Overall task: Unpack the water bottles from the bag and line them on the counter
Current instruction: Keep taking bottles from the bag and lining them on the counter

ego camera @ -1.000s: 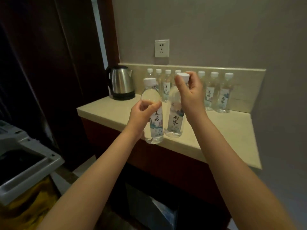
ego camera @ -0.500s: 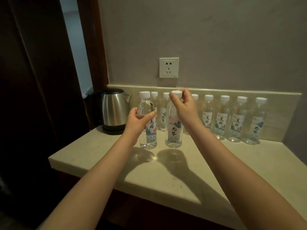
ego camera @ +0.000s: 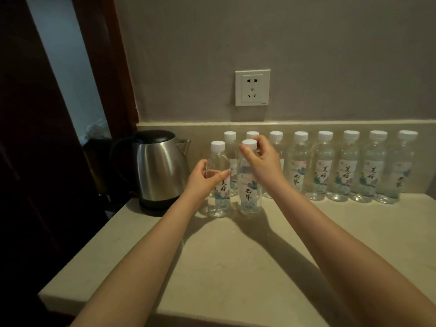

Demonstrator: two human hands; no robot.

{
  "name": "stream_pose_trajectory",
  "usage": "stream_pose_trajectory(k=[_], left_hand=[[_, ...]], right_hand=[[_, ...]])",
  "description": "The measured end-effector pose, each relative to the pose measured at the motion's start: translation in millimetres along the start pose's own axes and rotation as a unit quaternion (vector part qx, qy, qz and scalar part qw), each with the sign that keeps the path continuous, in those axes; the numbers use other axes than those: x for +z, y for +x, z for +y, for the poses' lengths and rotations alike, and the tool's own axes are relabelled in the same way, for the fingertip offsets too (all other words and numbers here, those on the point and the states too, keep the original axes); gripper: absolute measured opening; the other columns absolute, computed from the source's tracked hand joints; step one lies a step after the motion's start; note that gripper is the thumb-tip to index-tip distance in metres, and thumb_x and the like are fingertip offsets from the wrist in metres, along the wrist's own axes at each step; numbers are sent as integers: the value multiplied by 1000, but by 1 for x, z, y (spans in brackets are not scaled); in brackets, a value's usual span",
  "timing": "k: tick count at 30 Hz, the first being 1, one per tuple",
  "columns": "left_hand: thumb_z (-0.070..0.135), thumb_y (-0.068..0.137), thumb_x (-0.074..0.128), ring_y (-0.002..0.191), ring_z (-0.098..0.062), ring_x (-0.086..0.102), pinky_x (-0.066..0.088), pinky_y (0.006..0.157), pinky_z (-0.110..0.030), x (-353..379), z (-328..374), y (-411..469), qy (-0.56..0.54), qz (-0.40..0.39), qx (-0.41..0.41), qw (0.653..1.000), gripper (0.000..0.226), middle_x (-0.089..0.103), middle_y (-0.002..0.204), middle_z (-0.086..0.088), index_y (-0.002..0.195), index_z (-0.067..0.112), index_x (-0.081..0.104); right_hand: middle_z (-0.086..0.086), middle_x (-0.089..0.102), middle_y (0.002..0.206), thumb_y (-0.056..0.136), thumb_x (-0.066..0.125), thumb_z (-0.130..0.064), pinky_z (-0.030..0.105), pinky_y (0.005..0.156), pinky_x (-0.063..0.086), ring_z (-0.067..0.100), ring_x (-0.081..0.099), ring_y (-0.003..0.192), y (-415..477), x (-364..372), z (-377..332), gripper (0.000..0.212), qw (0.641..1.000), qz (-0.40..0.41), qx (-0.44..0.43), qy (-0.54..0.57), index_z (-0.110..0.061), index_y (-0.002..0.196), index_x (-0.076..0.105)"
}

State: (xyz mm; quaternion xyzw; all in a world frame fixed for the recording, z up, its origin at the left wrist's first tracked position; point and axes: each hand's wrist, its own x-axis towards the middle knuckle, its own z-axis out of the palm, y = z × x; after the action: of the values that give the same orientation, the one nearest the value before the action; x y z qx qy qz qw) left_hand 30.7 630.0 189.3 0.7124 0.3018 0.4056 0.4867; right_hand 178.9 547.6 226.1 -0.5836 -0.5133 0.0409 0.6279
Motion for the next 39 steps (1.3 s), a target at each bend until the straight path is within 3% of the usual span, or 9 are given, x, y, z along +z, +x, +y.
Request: stream_pose_trajectory(k=[4,8,11,14,21,25,29,34,39], left_hand=[[43,72,77,87,-1,66,49,68,-18,-12,-5,10,36,-50,13,998,34,70,93,11,97,37,56],[45,67,79,102,-8,59,49,82,-27,-22,3,18,108,-62,34,992,68,61,118,9,124,22,50],[44,66,80,112,-11,49,41,86,-26,-20,10,19,184,-49,79,978,83,50,126,7,134,19,39],[41,69,80,114,-16,51,43,84,-28,-15,12,21,194,-53,74,977,77,53,127,-1,131,17,42],[49,79,65,109,-17,54,48,90,-32,-29,12,9,186,1,142,972,62,54,118,2,127,14,50],[34,86,62,96,-18,53,46,80,-29,-62,33,20,268,134,295,907,30,55,102,-3,104,10,60],[32,84,65,98,-21,51,37,80,-26,-88,57,41,380,154,339,847,28,57,103,-7,100,9,63],[33,85,63,112,-19,48,35,99,-38,-90,48,42,461,61,332,821,29,56,114,-3,107,13,63],[35,84,64,118,-21,48,31,102,-42,-88,38,34,522,70,366,767,35,56,120,-4,112,14,62]], right_hand=[[-16,60,90,86,58,-44,32,79,48,13,58,89,-5,12,2,18,998,47,15,-36,-31,97,54],[-15,59,85,87,57,-45,27,72,44,1,54,80,-12,10,1,24,997,56,38,-29,-22,94,56],[-6,56,126,83,62,-49,31,83,49,7,53,112,-23,3,8,51,994,26,100,-27,-20,123,49],[-9,46,130,76,73,-42,27,75,54,12,56,108,-35,-1,11,74,989,-27,145,-6,-26,136,35],[1,67,107,68,82,-21,32,79,55,18,66,98,-43,0,16,50,990,-27,131,44,-34,105,51],[0,67,108,64,83,-24,29,76,54,18,67,97,-43,1,15,52,988,-42,136,55,-38,103,51],[-5,43,132,67,80,-30,40,91,51,22,57,108,-47,5,11,86,988,-20,151,33,-30,136,30],[1,38,100,70,60,-35,32,80,41,17,41,90,-58,15,-11,45,969,189,-26,-154,-21,105,35],[0,48,67,78,51,-21,32,54,41,15,44,60,-68,45,-38,7,971,106,-171,-133,-14,75,50]])
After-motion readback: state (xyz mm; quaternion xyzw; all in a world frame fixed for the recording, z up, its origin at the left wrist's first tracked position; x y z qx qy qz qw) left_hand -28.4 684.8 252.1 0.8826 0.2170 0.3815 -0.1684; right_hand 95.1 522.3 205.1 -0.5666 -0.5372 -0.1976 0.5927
